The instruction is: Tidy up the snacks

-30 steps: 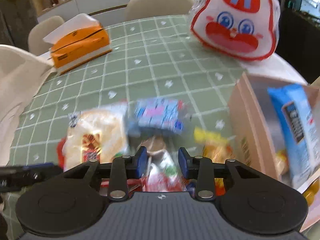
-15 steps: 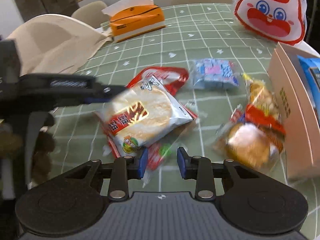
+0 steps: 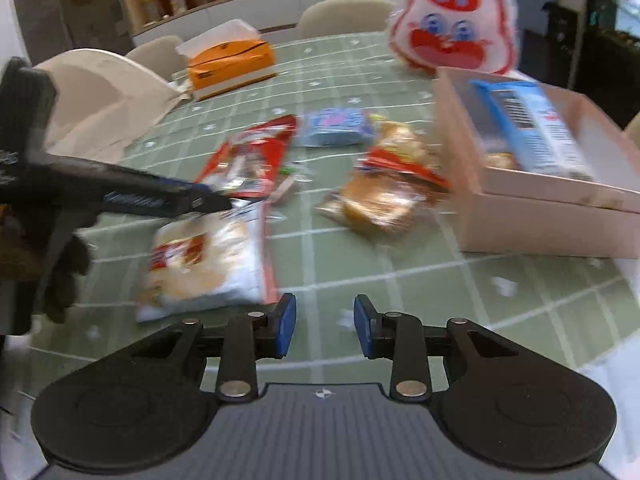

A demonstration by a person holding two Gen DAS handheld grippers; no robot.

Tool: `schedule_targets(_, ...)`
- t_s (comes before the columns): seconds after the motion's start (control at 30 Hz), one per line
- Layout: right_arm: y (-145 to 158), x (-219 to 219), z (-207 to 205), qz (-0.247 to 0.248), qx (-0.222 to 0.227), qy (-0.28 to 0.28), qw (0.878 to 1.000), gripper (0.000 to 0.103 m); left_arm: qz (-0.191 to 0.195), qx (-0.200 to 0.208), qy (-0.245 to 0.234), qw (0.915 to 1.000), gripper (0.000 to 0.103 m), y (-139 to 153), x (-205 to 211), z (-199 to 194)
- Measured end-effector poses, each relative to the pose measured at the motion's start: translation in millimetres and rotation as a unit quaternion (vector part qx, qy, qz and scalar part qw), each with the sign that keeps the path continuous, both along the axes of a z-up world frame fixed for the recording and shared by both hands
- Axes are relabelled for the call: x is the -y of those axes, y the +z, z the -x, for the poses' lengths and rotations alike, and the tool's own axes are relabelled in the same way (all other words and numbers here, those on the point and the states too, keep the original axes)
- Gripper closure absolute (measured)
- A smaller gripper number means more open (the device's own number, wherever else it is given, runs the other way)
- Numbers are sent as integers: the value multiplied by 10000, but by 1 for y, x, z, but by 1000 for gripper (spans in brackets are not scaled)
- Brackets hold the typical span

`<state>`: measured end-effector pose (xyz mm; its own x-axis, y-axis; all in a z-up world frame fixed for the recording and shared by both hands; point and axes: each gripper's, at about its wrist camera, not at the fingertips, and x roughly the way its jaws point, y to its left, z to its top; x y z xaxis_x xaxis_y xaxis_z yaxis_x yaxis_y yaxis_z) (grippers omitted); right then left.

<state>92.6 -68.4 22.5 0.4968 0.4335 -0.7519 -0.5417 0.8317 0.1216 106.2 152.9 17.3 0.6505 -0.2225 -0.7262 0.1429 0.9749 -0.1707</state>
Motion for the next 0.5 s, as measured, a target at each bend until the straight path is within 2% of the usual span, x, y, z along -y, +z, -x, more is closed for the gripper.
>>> schedule_targets(0.17, -6, 18, -4, -62, 231, -152, 9996, 71, -121, -40, -250, 9996, 67, 0, 17, 20)
schedule_targets(0.23, -7, 21, -7, -160, 283, -199, 9993, 68, 8, -105, -293, 9995, 67, 2, 15, 28)
schedule_targets(0.27, -8, 24, -7, -191, 330, -240, 9990, 66, 193, -125, -232, 9995, 67, 3, 10, 32)
schedule_targets(0.33, -11, 27, -7, -267, 430, -332, 9982, 48, 627, -32, 22, 9980, 67, 9, -4, 37)
schedule_targets(0.4, -14, 32, -5, -379, 520, -439, 9970, 44, 855, 223, 431, 9952, 67, 17, -21, 45)
schedule_targets(0.47, -16, 39, -2, -481, 580, -482, 9960, 43, 821, 460, 798, 9924, 67, 22, -32, 50)
schedule_targets(0.5, -16, 42, -2, -542, 560, -484, 9958, 39, 813, 511, 921, 9911, 67, 23, -35, 51)
